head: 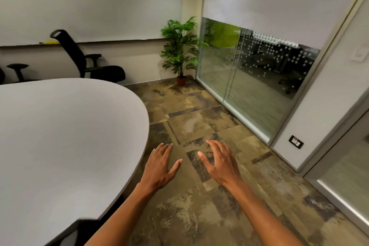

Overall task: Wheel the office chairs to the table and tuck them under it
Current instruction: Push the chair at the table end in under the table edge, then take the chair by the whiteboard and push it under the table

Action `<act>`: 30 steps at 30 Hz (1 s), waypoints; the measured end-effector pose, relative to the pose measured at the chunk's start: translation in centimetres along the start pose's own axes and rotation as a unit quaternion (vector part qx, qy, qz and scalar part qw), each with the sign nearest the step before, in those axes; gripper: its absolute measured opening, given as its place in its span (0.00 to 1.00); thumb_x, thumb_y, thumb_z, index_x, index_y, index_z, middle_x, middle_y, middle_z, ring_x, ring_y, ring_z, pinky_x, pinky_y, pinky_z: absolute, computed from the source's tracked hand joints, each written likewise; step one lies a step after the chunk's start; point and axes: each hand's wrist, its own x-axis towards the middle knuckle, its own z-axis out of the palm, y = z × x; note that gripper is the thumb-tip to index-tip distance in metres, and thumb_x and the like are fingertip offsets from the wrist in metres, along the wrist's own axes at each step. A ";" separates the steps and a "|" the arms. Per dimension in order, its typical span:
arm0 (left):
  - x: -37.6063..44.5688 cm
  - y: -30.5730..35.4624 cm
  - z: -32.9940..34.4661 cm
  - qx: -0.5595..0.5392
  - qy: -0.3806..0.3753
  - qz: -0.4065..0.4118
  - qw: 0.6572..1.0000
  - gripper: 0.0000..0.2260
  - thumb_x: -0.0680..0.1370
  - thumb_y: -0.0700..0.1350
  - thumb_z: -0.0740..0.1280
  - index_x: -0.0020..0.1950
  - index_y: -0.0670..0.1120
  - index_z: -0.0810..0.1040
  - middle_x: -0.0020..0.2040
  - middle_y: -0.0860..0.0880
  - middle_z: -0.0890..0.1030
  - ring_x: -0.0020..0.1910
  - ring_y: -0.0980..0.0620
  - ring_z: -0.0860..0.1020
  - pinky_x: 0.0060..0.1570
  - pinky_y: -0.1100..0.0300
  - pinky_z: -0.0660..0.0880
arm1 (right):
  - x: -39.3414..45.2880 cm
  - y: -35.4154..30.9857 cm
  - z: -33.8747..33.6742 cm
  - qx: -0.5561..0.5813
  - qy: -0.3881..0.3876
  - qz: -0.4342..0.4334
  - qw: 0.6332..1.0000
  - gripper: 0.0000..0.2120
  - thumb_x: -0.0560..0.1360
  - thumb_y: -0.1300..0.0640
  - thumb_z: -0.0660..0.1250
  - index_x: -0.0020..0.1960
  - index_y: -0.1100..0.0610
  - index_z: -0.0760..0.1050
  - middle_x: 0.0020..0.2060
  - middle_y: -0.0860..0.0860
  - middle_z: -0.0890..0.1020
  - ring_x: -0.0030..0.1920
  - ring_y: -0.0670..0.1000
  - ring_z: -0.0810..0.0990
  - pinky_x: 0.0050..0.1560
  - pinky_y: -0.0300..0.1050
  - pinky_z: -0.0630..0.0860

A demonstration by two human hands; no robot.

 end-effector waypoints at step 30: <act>61.7 -14.3 7.7 0.011 0.032 -0.182 0.983 0.31 0.82 0.64 0.55 0.81 0.50 0.59 0.81 0.48 0.61 0.81 0.49 0.55 0.80 0.50 0.54 | 67.7 23.1 10.8 0.040 -0.072 -0.077 0.994 0.35 0.77 0.32 0.53 0.72 0.56 0.71 0.69 0.54 0.75 0.68 0.54 0.73 0.68 0.54 0.70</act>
